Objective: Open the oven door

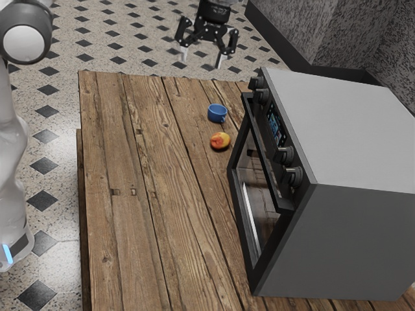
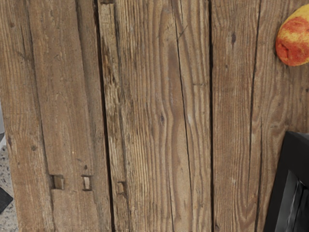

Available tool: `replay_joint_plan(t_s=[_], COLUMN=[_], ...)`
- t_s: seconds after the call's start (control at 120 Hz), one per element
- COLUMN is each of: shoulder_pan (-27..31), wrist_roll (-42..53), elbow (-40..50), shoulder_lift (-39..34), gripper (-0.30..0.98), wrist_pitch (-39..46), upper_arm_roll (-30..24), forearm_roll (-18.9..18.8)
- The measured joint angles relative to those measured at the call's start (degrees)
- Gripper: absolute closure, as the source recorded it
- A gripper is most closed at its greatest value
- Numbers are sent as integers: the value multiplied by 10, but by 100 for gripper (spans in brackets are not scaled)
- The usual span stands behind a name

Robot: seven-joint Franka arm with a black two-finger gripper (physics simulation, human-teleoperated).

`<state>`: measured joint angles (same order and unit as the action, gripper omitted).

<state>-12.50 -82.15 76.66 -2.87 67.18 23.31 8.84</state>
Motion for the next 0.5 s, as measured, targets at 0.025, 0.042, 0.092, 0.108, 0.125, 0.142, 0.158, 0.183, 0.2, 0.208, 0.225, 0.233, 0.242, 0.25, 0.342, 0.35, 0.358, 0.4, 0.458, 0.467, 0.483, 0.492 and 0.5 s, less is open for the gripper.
replay_joint_plan(t_s=[0.025,0.042,0.092,0.108,0.125,0.142,0.158,0.183,0.2,0.208,0.225,0.233,0.242,0.25,0.342,0.35,0.358,0.4,0.458,0.467,0.483,0.492,0.5], shoulder_pan=[-2,-2,-2,1,5,9,7,-12,-32,-41,-56,-62,-66,-69,-81,-82,-84,-87,-36,-30,-16,-8,-1], wrist_roll=[-23,-37,-79,-92,-106,-121,-136,-159,-174,-182,-196,-203,-210,-217,-287,-293,-299,-327,-355,-358,-364,-366,-367], elbow=[0,0,0,0,-1,-1,-1,1,2,3,4,4,4,4,5,5,5,12,64,69,86,102,117], shoulder_lift=[0,0,-3,-4,-5,-6,-14,-34,-47,-54,-70,-78,-85,-91,-139,-142,-146,-177,-233,-238,-249,-260,-269], gripper=[0,0,0,0,0,0,0,0,0,0,0,0,0,0,0,0,0,0,0,0,0,0,0], wrist_pitch=[6,10,20,22,25,27,29,31,31,31,29,28,26,25,-8,-11,-15,-29,-37,-37,-35,-32,-28], upper_arm_roll=[0,0,-1,-4,-10,-19,-28,-38,-41,-42,-45,-46,-48,-49,-56,-56,-58,-74,-142,-149,-166,-177,-186], forearm_roll=[1,2,3,0,-5,-16,-30,-48,-57,-60,-67,-70,-73,-75,-72,-70,-66,-49,-28,-25,-20,-17,-15])
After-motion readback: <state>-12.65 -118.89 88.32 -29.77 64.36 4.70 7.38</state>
